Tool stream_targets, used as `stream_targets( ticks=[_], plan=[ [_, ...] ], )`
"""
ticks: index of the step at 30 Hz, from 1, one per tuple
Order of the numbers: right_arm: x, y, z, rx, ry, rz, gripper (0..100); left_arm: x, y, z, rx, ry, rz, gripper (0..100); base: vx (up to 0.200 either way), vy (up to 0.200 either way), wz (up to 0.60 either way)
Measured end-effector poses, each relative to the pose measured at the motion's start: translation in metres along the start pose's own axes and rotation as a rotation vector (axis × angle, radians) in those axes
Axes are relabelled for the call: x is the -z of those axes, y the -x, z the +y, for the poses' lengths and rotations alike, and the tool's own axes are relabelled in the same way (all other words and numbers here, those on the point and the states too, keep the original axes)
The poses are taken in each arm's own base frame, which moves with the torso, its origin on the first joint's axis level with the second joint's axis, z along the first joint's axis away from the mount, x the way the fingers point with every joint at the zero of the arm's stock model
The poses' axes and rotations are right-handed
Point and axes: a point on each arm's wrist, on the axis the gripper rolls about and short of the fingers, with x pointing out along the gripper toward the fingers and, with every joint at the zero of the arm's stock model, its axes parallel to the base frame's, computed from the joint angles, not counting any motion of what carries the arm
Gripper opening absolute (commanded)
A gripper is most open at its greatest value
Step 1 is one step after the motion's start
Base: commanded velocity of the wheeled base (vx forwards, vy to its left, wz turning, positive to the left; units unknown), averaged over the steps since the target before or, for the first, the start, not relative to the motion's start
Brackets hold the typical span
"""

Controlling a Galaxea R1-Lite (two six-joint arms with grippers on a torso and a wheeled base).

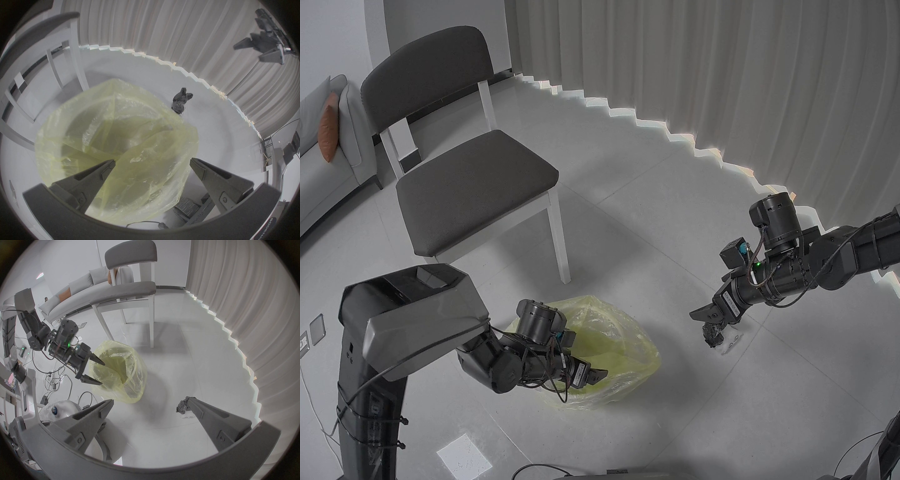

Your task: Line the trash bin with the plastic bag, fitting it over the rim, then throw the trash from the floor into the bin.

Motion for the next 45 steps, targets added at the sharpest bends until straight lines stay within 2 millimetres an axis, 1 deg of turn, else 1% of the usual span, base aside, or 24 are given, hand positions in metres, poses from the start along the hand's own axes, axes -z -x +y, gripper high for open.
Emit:
stream_targets(
  ticks=[3, 6, 10, 13, 18, 22, 25, 28, 35, 37, 40, 45],
  plan=[
    [0.0, 0.0, -0.001, 0.0, -0.001, 0.001, 100, 0.001, -0.012, 0.0, 0.005, 0.008, 0.063, 100, 0.0, 0.0, 0.0],
    [0.001, 0.0, -0.001, 0.001, -0.002, 0.003, 100, 0.003, -0.02, -0.001, 0.018, 0.012, 0.111, 100, 0.0, 0.0, 0.0],
    [0.003, 0.0, -0.003, 0.004, -0.006, 0.008, 100, 0.005, -0.023, -0.003, 0.064, 0.015, 0.138, 100, 0.0, 0.0, 0.0],
    [0.003, -0.001, -0.002, 0.003, -0.006, 0.01, 100, 0.011, -0.018, -0.009, 0.115, 0.017, 0.161, 100, 0.0, 0.0, 0.0],
    [0.005, -0.001, -0.003, 0.002, -0.008, 0.014, 100, 0.026, 0.0, -0.028, 0.236, 0.013, 0.216, 100, 0.0, 0.0, 0.0],
    [0.005, -0.002, -0.002, -0.001, -0.008, 0.016, 100, 0.034, 0.013, -0.037, 0.278, 0.005, 0.241, 100, 0.0, 0.0, 0.0],
    [0.005, -0.001, -0.001, -0.002, -0.007, 0.016, 100, 0.035, 0.021, -0.04, 0.284, 0.004, 0.241, 100, 0.0, 0.0, 0.0],
    [0.005, -0.001, -0.001, -0.002, -0.007, 0.014, 100, 0.031, 0.027, -0.042, 0.286, -0.001, 0.212, 100, 0.0, 0.0, 0.0],
    [0.005, 0.0, -0.001, 0.0, -0.007, 0.012, 100, 0.013, 0.034, -0.031, 0.245, 0.027, 0.108, 100, 0.0, 0.0, 0.0],
    [0.004, 0.0, -0.002, 0.001, -0.007, 0.01, 100, 0.014, 0.035, -0.027, 0.221, 0.033, 0.108, 100, 0.0, 0.0, 0.0],
    [0.003, -0.001, -0.001, 0.0, -0.005, 0.008, 100, 0.02, 0.035, -0.026, 0.213, 0.037, 0.135, 100, 0.0, 0.0, 0.0],
    [0.001, -0.002, -0.001, 0.003, -0.003, -0.003, 100, 0.027, 0.027, -0.028, 0.199, 0.031, 0.162, 100, 0.0, 0.0, 0.0]
  ],
)
